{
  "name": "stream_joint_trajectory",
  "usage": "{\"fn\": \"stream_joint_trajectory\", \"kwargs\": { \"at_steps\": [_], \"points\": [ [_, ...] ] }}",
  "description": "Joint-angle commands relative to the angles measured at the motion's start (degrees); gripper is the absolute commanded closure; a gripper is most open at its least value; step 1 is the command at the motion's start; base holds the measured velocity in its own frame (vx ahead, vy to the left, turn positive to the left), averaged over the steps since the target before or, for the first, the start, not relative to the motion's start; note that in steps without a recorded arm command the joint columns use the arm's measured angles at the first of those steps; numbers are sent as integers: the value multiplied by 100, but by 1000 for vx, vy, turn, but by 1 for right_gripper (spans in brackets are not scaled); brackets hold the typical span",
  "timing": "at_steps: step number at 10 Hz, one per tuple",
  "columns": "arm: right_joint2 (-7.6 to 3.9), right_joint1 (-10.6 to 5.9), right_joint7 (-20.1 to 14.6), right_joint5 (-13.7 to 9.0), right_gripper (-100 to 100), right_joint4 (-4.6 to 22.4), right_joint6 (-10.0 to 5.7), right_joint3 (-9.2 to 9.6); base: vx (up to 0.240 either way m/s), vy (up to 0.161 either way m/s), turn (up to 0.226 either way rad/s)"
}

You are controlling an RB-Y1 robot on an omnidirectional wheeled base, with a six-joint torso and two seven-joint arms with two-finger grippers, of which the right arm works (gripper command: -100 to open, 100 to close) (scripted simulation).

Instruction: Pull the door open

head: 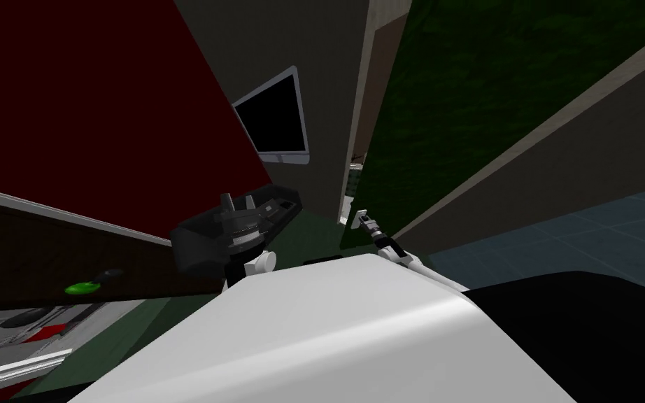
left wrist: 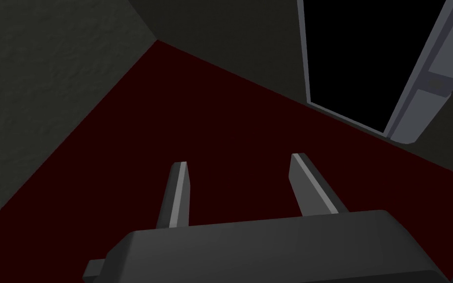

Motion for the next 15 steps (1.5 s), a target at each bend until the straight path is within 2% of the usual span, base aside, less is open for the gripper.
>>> {"fn": "stream_joint_trajectory", "kwargs": {
  "at_steps": [1,2,8,10,11,15],
  "points": [
    [-75,12,-84,34,100,7,-74,58,-170,-42,148],
    [-93,15,-104,42,100,9,-92,72,-217,-72,150],
    [-390,63,-437,177,100,38,-387,303,-218,-88,145],
    [-462,75,-517,210,100,45,-458,359,-213,-91,121],
    [-437,65,-483,200,100,39,-416,343,-88,-33,32],
    [-579,76,-702,322,100,110,-593,481,-193,-78,143]
  ]
}}
